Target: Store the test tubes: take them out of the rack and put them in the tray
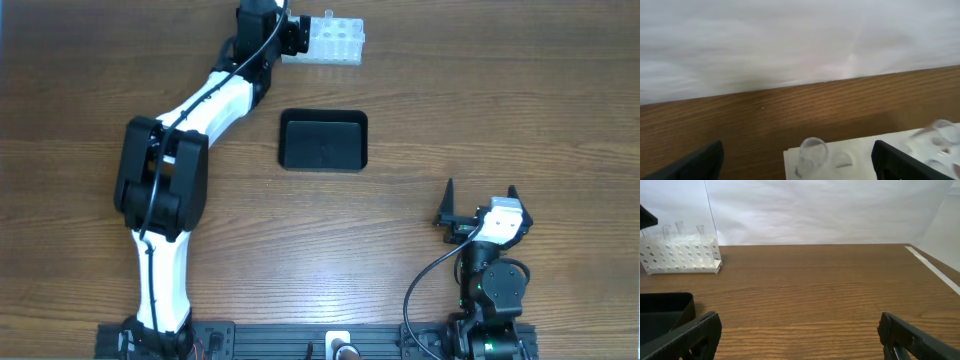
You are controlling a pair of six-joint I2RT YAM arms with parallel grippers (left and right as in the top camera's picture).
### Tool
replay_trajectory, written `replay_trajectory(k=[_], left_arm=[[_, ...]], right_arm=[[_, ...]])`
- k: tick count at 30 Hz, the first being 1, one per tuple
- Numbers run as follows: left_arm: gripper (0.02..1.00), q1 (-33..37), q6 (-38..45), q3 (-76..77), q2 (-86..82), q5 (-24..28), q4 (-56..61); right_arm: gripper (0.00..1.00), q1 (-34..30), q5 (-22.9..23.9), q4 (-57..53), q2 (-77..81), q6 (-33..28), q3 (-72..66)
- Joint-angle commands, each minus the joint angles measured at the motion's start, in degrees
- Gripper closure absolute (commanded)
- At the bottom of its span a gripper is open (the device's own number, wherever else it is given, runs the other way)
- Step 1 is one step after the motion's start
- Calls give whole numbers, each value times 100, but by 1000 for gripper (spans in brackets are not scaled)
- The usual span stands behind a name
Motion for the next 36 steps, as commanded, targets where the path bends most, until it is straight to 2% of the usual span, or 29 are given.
replay_trajectory(k=[1, 2, 6, 8, 14, 22, 36], left_arm=[[145, 13, -90, 280, 271, -232, 20], [156, 13, -90, 286, 280, -267, 20], [305, 0, -90, 293, 286, -313, 20], [316, -17, -87, 295, 286, -315, 33], [454, -68, -87, 295, 286, -310, 61], [487, -127, -87, 295, 291, -308, 63], [656, -136, -90, 295, 382, -308, 157]], right_arm=[[9, 42, -31, -7, -42, 15, -39], [7, 42, -31, -7, -42, 15, -39], [9, 42, -31, -7, -42, 15, -39], [7, 42, -31, -7, -42, 15, -39], [9, 42, -31, -7, -42, 15, -39], [9, 42, -31, -7, -42, 15, -39], [9, 42, -31, -9, -42, 15, -39]])
